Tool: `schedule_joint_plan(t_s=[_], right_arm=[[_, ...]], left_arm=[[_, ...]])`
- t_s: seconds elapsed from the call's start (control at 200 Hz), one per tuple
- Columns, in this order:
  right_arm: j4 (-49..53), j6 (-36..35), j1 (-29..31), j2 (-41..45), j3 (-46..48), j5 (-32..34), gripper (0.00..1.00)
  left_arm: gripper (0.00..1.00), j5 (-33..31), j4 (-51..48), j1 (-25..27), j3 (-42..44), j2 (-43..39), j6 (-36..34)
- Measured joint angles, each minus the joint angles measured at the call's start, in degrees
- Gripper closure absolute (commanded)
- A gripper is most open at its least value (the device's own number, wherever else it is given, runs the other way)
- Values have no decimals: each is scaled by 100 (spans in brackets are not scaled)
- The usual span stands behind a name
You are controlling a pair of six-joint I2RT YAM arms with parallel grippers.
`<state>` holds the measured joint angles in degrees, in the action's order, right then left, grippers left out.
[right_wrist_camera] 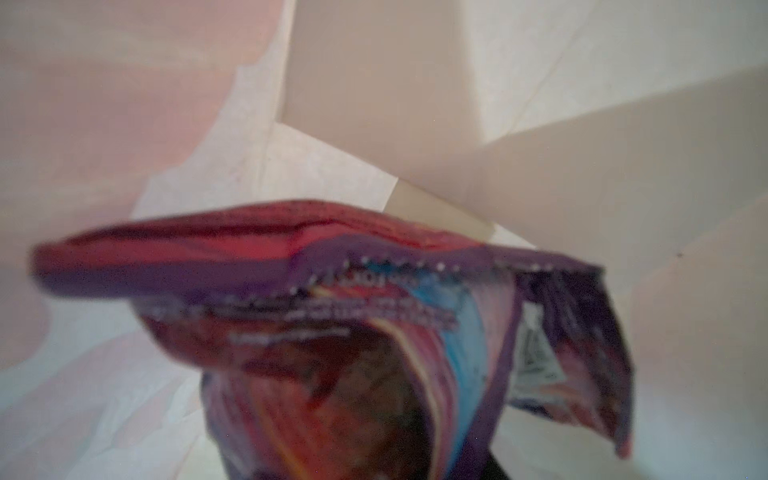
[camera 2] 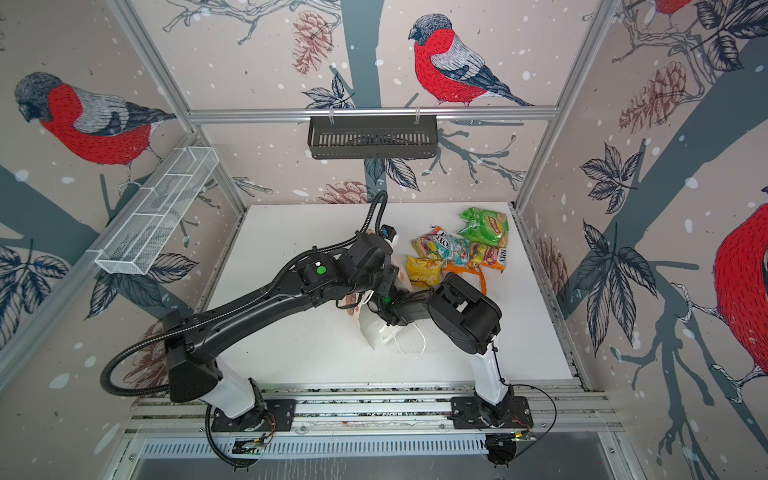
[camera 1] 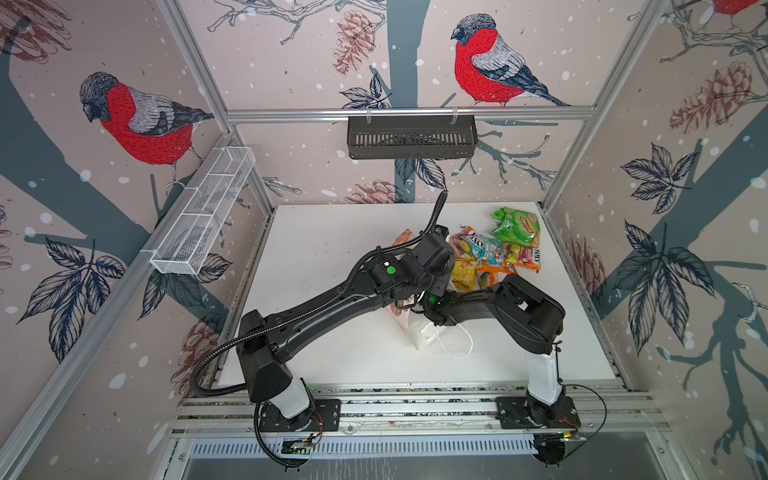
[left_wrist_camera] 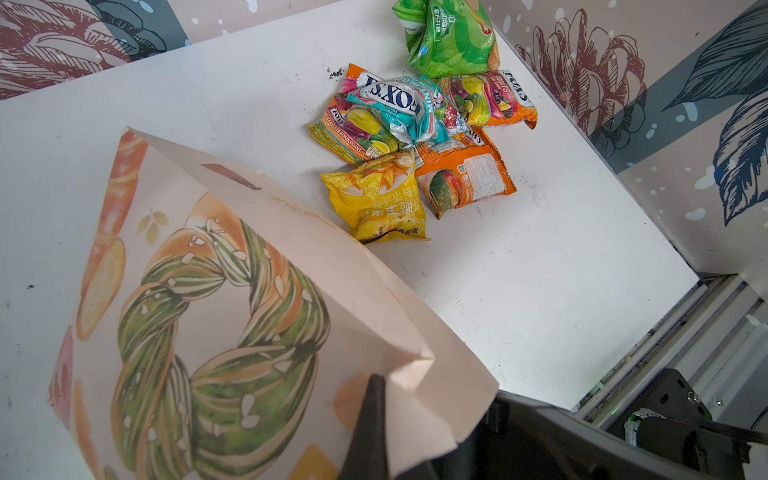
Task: Take the snacks out of the paper bag
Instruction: 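Lift the purple packet up through the bag with the right gripper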
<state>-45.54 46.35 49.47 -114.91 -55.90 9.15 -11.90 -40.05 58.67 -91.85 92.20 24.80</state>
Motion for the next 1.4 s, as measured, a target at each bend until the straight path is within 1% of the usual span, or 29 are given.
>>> schedule_joint_plan(t_s=[0.035, 0.09, 0.155, 0.25, 0.4, 0.495, 0.861, 1.091, 1.276, 1.401], right_arm=[[0, -2, 0, 0, 0, -7, 71], [2, -9, 0, 9, 4, -7, 79], [2, -20, 0, 37, 44, -9, 85], [-20, -28, 0, 101, 146, -13, 90], [-72, -72, -4, 203, 225, -7, 92], [-83, -133, -15, 267, 258, -9, 98], [94, -326, -28, 614, 426, 94, 100], [409, -627, 179, 1005, 455, 457, 100], [741, -887, 376, 1344, 437, 686, 100], [992, -1036, 535, 1602, 437, 957, 100]], left_arm=[[100, -26, 0, 4, 0, 0, 17], [100, -70, -11, 11, 0, 0, 31], [100, -175, -24, 26, 0, 2, 42], [100, -192, -98, -31, -61, 17, 46], [100, -227, -247, -232, -160, 57, 70], [100, -278, -302, -306, -197, 76, 59], [100, -177, -389, -599, -387, 57, -212], [100, -225, -348, -787, -363, -55, -289], [100, -267, -181, -916, -173, -262, -387], [100, -330, -39, -970, -33, -415, -428]])
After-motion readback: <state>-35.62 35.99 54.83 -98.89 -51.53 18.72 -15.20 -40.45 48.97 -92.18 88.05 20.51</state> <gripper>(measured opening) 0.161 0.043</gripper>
